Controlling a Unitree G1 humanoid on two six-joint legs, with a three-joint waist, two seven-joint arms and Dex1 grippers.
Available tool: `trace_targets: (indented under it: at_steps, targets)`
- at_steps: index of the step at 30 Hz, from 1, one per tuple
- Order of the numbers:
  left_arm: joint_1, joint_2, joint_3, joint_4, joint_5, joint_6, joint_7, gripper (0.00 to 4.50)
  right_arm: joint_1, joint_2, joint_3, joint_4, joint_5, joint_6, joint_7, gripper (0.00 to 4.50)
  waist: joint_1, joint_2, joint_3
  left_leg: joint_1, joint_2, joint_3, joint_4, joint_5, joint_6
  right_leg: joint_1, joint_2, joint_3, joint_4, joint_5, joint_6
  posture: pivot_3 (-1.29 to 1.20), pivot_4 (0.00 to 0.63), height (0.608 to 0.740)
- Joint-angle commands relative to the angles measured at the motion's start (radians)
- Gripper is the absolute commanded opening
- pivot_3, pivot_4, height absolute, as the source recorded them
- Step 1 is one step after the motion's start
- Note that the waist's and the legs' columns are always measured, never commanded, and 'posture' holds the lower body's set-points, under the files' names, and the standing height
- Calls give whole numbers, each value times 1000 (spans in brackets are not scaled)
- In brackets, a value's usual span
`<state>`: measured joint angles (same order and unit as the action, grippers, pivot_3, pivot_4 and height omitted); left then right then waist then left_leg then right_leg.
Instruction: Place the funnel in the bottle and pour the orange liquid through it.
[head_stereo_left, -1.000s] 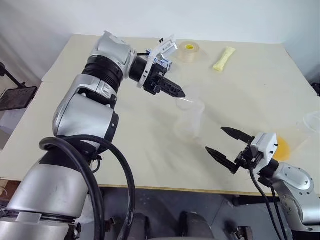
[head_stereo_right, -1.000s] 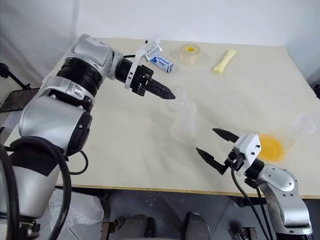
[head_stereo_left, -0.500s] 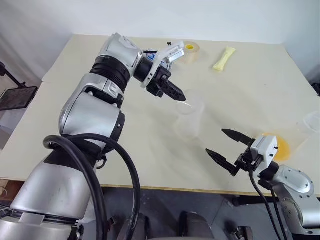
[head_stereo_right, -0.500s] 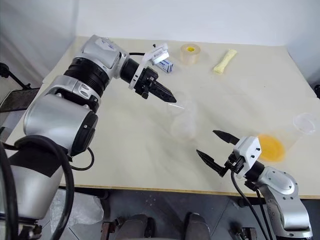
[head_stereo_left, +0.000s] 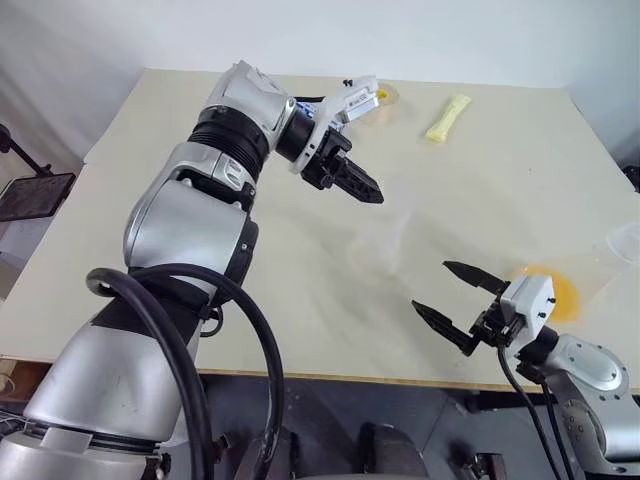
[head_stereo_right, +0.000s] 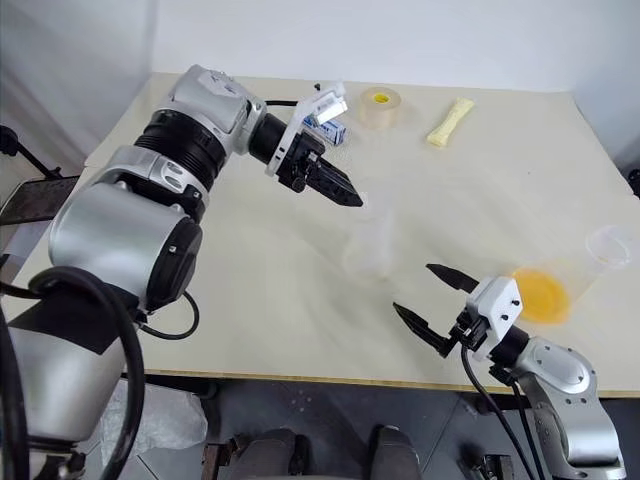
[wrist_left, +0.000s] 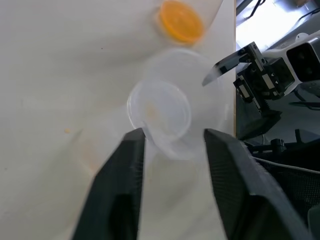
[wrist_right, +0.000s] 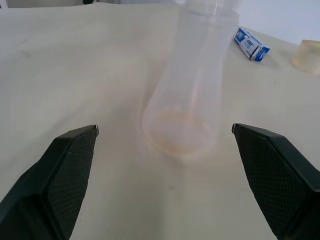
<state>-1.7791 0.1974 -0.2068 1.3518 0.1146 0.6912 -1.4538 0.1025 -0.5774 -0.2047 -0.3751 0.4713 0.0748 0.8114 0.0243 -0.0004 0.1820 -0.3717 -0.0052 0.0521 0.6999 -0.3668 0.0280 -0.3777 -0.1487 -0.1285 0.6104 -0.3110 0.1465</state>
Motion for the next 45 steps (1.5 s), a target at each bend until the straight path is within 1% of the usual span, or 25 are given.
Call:
trace_targets:
  at_steps: [1, 5, 8, 11, 13, 16, 18, 20, 23, 26, 27, 29, 32, 34, 37, 41, 45]
  targets:
    - [-49, -4, 35, -6, -5, 5, 26, 3375, 3, 3, -22, -35, 8, -22, -6, 4500, 0, 0, 0, 0, 0, 0, 0, 0, 0, 0, 0, 0, 0, 0, 0, 0, 150, 740]
    - [-58, 9, 83, -11, -21, -8, 77, 4463, 3, 1, -26, -33, 9, -23, -8, 4500, 0, 0, 0, 0, 0, 0, 0, 0, 0, 0, 0, 0, 0, 0, 0, 0, 150, 740]
    - [-71, 35, 140, -17, -53, -5, 102, 4463, 7, 0, -39, -38, 13, -22, -16, 4500, -1, 0, 0, 0, 0, 0, 0, 0, 0, 0, 0, 0, 0, 0, 0, 0, 150, 740]
    - [-55, 89, 163, -32, -63, -28, 69, 4463, 34, 0, -63, -53, 17, -22, -29, 4500, -2, 0, 0, 0, 0, 0, 0, 0, 0, -1, 0, 0, 1, 0, 0, 0, 150, 740]
    - [-23, 119, 183, -52, -71, -96, 83, 4463, 50, 5, -77, -63, 17, -21, -44, 4500, -3, 0, 0, 0, 0, 0, 0, 0, 0, -1, 0, 0, 1, 0, 0, 0, 150, 740]
    - [92, 180, 243, -154, -129, -267, 67, 4463, 77, 30, -94, -91, 23, -10, -92, 4500, -2, 0, 0, 1, 1, -1, 0, 0, 0, -1, 0, 1, 3, 0, 0, 0, 150, 740]
    - [157, 203, 272, -218, -165, -318, 53, 4463, 86, 39, -98, -99, 16, -6, -112, 4500, -2, 1, 0, 2, 1, -4, 0, 0, 0, -1, 0, 1, 3, 0, 0, 0, 150, 740]
    - [266, 237, 305, -337, -215, -342, 39, 4463, 97, 61, -104, -110, -7, -7, -158, 4500, -2, 1, 0, 1, 1, -7, 1, 0, 0, -1, 0, 1, 3, 0, 0, 0, 150, 740]
    - [426, 267, 353, -519, -288, -343, 65, 4463, 114, 100, -106, -139, -33, 9, -240, 4500, -4, 1, 0, 1, 1, -9, 1, 0, 0, -3, -1, 1, 7, 0, 0, 0, 150, 740]
    - [675, 287, 425, -745, -378, -409, 70, 4463, 179, 141, -97, -209, -60, 35, -311, 4500, -6, 2, -1, 1, 1, -10, 2, 0, 0, -5, -1, 2, 12, 0, 0, 0, 150, 740]
    - [767, 287, 442, -813, -412, -443, 47, 4463, 206, 157, -104, -233, -68, 45, -338, 4500, -7, 3, -2, 2, 3, -10, 1, 0, 0, -5, -2, 3, 12, 0, 0, 0, 150, 740]
    - [888, 291, 437, -900, -447, -475, 19, 4463, 238, 182, -118, -259, -76, 57, -380, 4500, -8, 3, -2, 2, 3, -11, 1, 0, 0, -5, -1, 5, 13, 0, 0, 0, 150, 740]
    - [1007, 282, 399, -992, -480, -479, -1, 4463, 288, 219, -143, -292, -80, 59, -429, 4500, 3, 2, -1, 1, 1, -11, 4, 0, 0, -4, -1, 5, 13, 0, 0, 0, 150, 740]
    - [1049, 264, 386, -1017, -503, -493, -3, 4463, 315, 251, -175, -309, -76, 61, -471, 4500, 8, 2, -1, 1, 1, -14, 6, 0, 0, -1, -1, 6, 12, 0, 0, 0, 150, 740]
    - [1081, 253, 361, -1004, -515, -544, -34, 4463, 350, 292, -241, -304, -68, 42, -514, 4500, 9, 2, -2, 1, 1, -15, 8, 0, 0, 1, -1, 9, 11, 0, 0, 0, 150, 740]
    - [1081, 237, 345, -946, -525, -618, -59, 4463, 379, 326, -319, -274, -74, 1, -543, 4500, 1, 3, -2, 3, -1, -13, 6, 0, 0, 1, 0, 9, 11, 0, 0, 0, 150, 740]
    - [1069, 221, 328, -913, -520, -655, -38, 4463, 392, 337, -366, -249, -70, -21, -548, 4500, -1, 3, -3, 4, -1, -12, 4, 0, 0, 1, 1, 9, 11, 0, 0, 0, 150, 740]
